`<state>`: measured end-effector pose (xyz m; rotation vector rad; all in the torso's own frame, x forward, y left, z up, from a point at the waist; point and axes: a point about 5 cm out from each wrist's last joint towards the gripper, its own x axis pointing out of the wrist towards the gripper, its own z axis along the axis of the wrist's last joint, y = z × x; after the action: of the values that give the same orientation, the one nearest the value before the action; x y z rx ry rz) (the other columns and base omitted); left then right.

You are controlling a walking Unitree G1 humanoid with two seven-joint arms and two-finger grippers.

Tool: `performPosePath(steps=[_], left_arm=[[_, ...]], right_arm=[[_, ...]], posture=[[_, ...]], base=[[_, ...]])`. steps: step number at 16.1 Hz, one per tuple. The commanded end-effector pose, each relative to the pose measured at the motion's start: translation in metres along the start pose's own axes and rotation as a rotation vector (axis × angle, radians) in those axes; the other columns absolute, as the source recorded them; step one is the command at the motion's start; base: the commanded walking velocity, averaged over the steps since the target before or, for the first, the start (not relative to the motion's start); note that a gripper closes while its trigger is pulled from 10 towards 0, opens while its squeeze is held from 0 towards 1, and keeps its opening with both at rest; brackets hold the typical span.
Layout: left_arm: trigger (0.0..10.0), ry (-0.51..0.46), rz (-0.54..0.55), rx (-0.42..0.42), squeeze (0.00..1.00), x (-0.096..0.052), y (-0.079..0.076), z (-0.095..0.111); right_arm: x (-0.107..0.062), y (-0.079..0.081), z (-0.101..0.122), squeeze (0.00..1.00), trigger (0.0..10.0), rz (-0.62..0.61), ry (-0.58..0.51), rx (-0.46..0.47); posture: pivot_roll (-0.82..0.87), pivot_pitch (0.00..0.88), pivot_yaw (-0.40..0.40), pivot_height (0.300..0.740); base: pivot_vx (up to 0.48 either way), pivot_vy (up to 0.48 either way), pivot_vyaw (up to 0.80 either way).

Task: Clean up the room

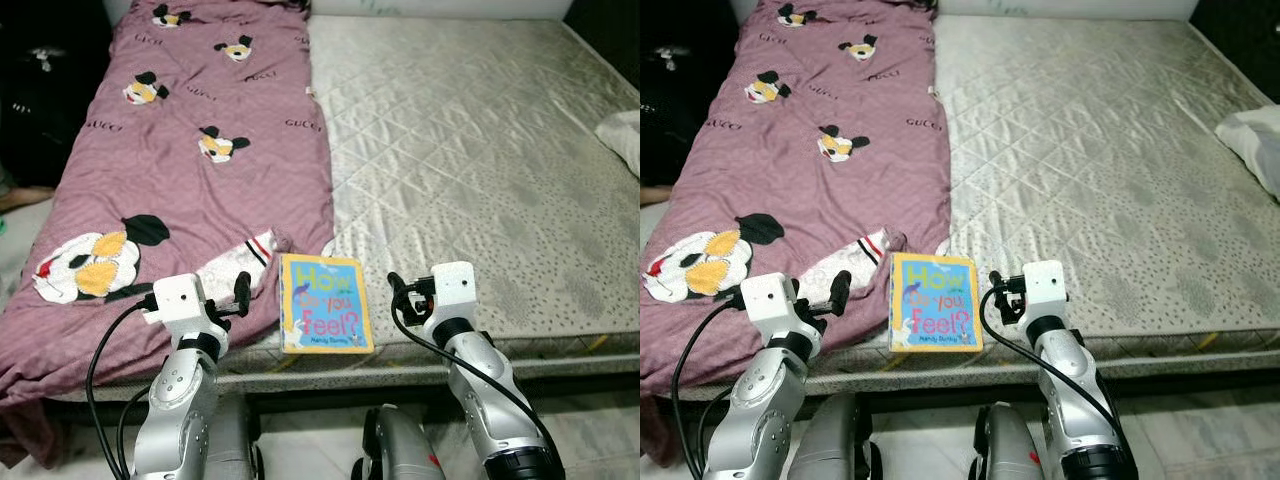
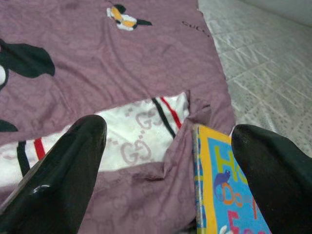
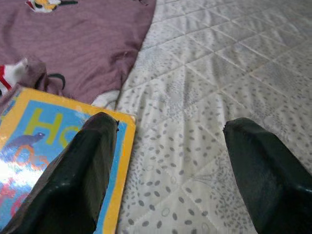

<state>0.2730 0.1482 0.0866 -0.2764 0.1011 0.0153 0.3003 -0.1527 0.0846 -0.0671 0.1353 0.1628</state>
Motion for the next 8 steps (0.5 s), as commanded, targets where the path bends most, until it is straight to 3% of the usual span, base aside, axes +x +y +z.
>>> performPosePath(steps=[1,4,8], left_arm=[[10.0,0.030,0.018,-0.004,0.00,-0.002,-0.001,-0.007],[10.0,0.018,0.142,-0.058,0.00,-0.002,0.014,-0.005],[10.0,0.039,0.165,-0.031,0.00,0.004,0.024,-0.004]], right_arm=[[-0.002,-0.002,-0.003,0.00,10.0,-0.002,0.010,-0.001],[-0.002,-0.004,-0.004,0.00,10.0,-0.013,0.014,-0.011],[-0.002,-0.006,-0.004,0.00,10.0,-0.016,0.017,-0.015]], posture=[[0.00,0.180,-0.026,0.585],[-0.01,0.181,-0.026,0.575],[-0.01,0.181,-0.026,0.575]], base=[[0.000,0.000,0.00],[0.000,0.000,0.00],[0.000,0.000,0.00]])
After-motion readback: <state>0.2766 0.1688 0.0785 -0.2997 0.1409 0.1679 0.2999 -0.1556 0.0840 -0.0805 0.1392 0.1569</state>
